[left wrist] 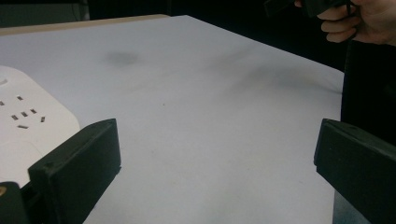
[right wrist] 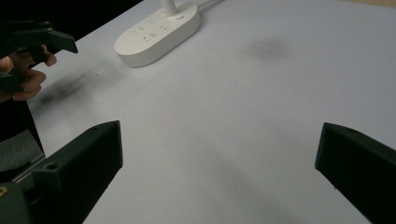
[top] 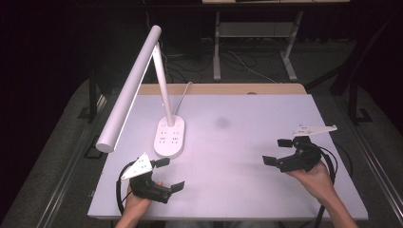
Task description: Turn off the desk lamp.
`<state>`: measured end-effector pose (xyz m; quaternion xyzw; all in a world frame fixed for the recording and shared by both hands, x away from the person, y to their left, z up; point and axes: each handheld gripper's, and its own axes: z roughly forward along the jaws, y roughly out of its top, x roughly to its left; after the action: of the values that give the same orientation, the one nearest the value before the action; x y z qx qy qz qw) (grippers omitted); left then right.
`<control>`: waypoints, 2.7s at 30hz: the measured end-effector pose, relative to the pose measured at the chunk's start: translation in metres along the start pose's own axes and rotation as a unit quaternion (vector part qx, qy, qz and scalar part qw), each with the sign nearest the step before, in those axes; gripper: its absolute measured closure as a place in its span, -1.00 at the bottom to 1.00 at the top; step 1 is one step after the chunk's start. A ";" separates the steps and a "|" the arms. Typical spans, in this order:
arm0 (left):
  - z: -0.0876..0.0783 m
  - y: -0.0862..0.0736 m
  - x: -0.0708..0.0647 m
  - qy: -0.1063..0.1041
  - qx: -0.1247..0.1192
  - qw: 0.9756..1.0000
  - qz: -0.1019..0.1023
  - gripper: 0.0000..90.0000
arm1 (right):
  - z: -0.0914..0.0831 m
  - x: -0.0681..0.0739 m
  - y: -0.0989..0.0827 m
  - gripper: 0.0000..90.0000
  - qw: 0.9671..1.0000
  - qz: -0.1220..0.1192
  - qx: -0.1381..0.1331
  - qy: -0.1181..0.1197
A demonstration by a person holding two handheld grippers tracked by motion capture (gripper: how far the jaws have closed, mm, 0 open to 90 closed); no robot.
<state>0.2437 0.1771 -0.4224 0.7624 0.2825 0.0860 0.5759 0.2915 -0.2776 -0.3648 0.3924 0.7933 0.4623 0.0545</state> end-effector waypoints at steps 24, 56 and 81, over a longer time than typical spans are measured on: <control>0.000 0.000 0.001 -0.002 0.001 1.000 0.000 -1.00 | 0.037 0.016 0.044 -0.98 0.999 -0.038 0.023 0.024; -0.002 0.000 0.001 0.004 -0.003 1.000 0.000 -1.00 | 0.107 0.042 0.096 -0.98 0.993 -0.089 0.055 0.061; -0.005 0.000 0.003 0.006 -0.004 1.000 0.002 -1.00 | 0.174 0.045 0.131 -0.98 0.990 -0.095 0.064 0.083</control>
<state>0.2439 0.1825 -0.4213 0.7604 0.2840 0.0934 0.5766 0.4138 -0.0925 -0.3497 0.2783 0.8567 0.4342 0.0066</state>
